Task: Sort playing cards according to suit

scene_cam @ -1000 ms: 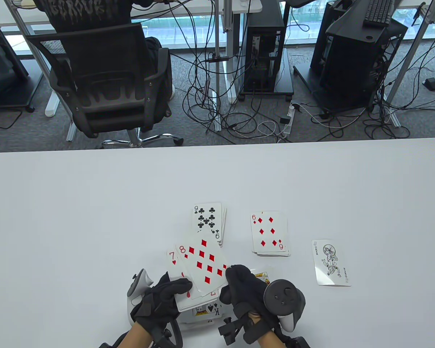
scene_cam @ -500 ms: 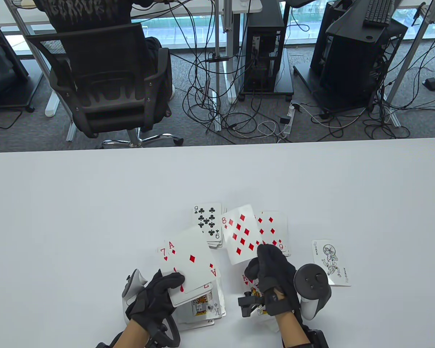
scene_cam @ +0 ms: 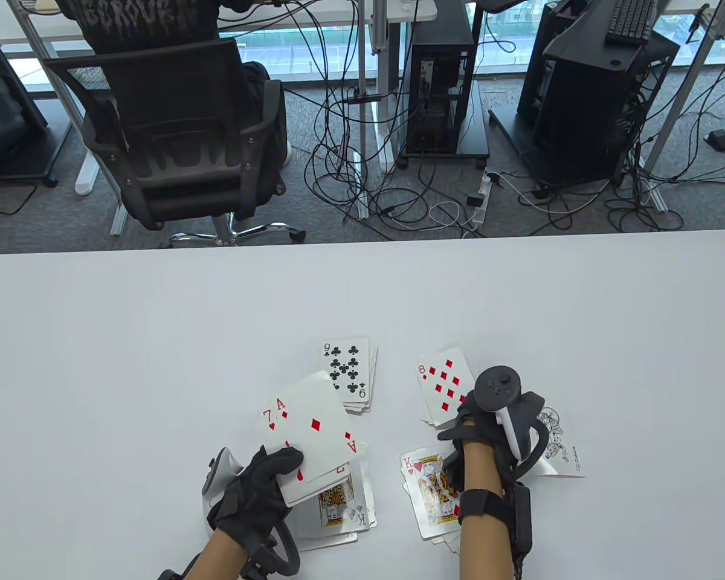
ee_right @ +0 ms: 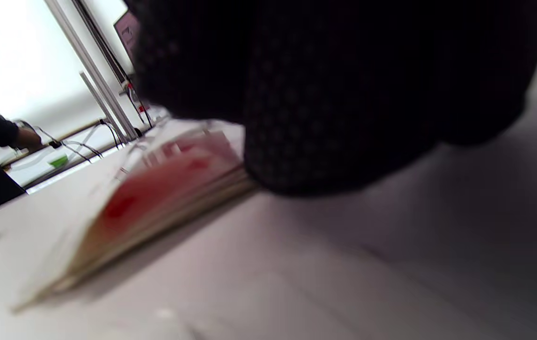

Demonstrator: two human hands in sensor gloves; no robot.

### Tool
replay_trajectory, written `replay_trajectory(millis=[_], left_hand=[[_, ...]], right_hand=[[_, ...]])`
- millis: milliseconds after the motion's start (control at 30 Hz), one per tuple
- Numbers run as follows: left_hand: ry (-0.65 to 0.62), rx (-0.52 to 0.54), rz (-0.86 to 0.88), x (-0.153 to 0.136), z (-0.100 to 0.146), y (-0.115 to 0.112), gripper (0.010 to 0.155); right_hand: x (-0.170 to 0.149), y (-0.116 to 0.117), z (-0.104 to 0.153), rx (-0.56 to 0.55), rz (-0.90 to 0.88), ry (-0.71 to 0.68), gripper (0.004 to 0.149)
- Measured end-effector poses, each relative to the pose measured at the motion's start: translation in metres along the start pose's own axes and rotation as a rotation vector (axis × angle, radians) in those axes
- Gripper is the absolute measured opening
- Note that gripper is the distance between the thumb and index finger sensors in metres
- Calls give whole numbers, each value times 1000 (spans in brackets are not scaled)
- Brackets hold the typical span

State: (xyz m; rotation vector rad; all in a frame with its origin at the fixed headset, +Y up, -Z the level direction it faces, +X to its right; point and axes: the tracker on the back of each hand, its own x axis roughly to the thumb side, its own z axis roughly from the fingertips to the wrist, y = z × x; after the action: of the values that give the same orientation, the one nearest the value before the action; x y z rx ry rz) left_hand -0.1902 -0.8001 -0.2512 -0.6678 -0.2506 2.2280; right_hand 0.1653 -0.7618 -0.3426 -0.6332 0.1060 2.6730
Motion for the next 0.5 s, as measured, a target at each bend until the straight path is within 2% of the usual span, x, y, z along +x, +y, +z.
replay_trajectory(millis=[67,267,367,500], left_hand=[[3,2,6,-1,0,0,53],[8,4,7,-1,0,-1,53],[8,4,7,-1,0,-1,53],[12,6,7,-1,0,-2,53]], right_hand=[[4,4,-3,13,126,11,42],[14,13,-4,61,323,31,45],[16,15,-2,82,393,32,48],[19,7,4,35,386,-24,52]])
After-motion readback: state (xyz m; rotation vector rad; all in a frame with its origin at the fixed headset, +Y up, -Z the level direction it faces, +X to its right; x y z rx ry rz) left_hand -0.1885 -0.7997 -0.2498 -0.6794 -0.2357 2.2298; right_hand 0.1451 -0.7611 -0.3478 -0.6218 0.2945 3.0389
